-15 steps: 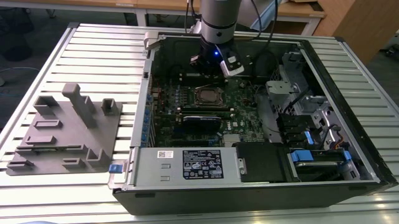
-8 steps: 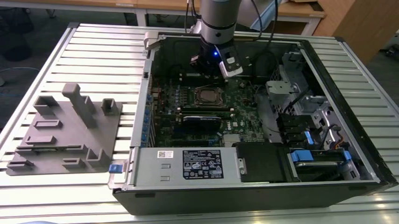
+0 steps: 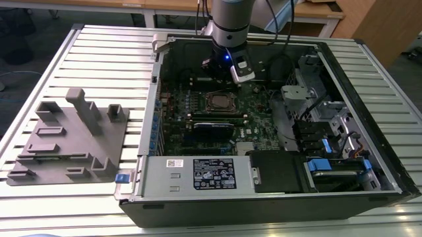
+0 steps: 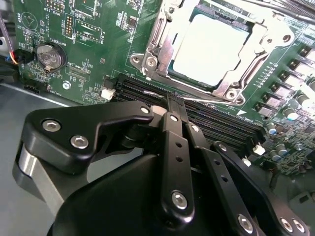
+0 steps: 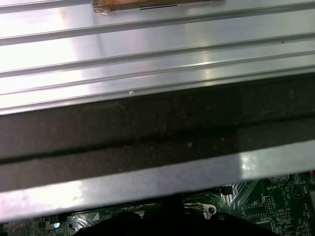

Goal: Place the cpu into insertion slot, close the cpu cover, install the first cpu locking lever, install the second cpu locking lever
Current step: 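Install the first cpu locking lever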

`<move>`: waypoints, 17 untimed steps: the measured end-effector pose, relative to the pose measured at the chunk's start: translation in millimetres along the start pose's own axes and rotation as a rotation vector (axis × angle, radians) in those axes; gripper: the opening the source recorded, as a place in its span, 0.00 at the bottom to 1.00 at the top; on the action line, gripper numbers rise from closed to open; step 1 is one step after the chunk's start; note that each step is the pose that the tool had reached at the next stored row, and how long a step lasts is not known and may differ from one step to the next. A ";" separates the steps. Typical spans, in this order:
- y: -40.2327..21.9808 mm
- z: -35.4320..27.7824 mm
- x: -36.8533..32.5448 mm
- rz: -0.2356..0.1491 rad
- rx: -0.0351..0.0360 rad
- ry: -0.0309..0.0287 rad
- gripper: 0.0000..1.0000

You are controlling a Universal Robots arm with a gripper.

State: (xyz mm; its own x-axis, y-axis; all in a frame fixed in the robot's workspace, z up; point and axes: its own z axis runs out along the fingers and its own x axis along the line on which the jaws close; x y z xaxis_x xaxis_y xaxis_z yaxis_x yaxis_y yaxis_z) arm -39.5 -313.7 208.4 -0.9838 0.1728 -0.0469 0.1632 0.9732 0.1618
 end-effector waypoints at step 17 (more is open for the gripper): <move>1.3 1.4 1.8 0.032 0.0013 -0.0068 0.11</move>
State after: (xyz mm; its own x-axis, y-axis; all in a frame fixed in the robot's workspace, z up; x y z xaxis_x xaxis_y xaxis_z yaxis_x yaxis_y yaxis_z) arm -40.9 -311.9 207.2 -0.9777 0.2045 -0.0485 0.1943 0.9675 0.1620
